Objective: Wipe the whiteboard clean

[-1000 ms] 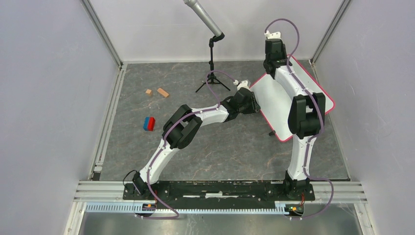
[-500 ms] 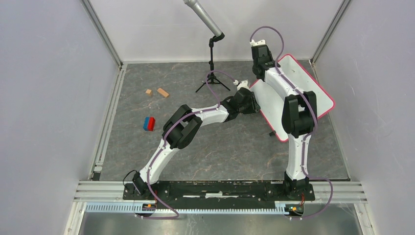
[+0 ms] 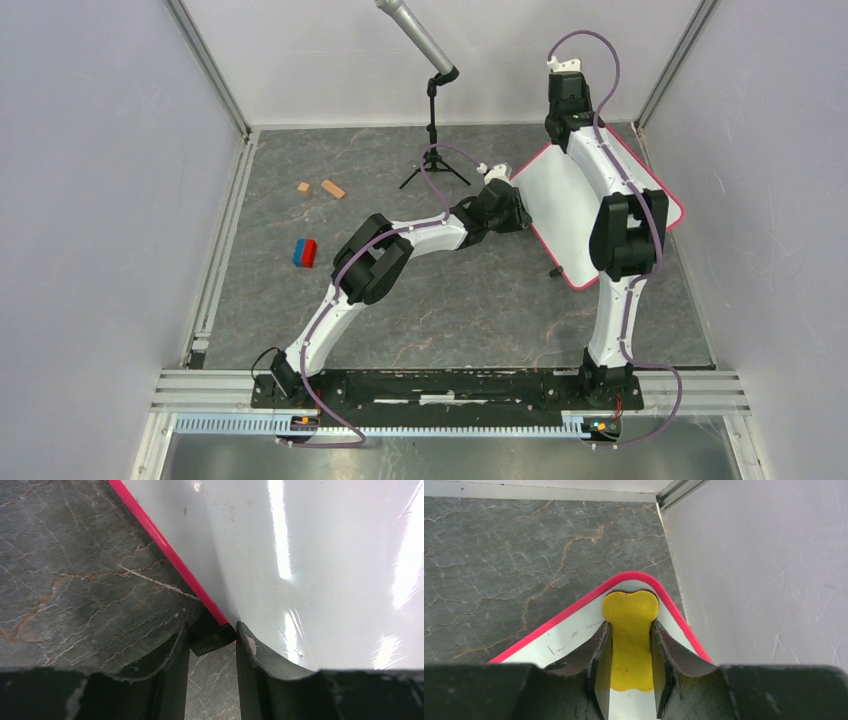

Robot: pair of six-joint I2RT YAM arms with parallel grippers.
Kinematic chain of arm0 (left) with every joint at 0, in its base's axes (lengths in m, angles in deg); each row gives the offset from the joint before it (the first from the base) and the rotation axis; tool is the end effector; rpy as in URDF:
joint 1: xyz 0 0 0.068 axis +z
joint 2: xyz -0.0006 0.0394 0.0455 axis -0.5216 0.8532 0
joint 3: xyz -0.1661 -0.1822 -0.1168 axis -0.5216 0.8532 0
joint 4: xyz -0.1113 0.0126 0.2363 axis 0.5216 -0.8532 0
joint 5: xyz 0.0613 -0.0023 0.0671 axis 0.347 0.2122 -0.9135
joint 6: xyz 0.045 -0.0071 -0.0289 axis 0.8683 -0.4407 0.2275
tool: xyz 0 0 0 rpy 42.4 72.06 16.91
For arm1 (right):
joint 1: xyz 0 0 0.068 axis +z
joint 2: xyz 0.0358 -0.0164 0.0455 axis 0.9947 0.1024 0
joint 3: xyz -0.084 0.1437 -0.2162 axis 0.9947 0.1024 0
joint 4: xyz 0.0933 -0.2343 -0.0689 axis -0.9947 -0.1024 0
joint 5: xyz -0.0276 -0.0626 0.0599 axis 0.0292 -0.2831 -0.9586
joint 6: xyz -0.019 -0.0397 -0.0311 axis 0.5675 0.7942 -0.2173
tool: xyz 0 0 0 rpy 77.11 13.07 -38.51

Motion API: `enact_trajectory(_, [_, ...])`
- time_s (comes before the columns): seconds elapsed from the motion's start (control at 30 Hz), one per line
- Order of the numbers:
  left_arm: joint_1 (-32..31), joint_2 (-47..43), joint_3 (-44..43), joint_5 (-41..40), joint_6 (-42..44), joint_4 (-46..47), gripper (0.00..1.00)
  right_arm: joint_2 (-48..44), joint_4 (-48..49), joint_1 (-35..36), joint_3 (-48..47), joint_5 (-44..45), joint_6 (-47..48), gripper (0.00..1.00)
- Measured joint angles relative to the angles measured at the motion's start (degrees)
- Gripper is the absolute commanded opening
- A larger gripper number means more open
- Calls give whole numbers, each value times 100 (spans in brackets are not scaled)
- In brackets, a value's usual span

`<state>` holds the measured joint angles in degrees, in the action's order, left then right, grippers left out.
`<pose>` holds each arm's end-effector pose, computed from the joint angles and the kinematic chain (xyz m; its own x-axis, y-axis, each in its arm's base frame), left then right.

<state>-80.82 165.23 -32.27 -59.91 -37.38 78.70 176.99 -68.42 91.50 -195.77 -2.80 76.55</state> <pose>0.3579 -0.4136 0.1353 -0.7418 -0.2248 -0.6318 0.2722 0.7601 -0.5900 0.4962 0.0425 0.2944 -0.6076 -0.2287 -0.7606 0.2943 0.8247 -0.4830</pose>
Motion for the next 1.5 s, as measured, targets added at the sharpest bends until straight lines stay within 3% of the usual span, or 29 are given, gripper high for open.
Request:
enact_trajectory(0.47, [2,0,0,-7,-2,7,2,212,26,525,398,111,42,32])
enact_trajectory(0.83, [2,0,0,-66,0,33,2,254,-208,26,-254,59,-28,33])
enact_trajectory(0.97, [42,0,4,-103,2,70,2,-313,267,-87,619,-48,-184,32])
enact_trajectory(1.27, [39,0,9,-127,4,68,2,-2387,1274,-114,3602,162,-551,33])
enact_trajectory(1.5, [31,0,9,-122,2,63,2,-2533,1309,-297,3676,221,-667,33])
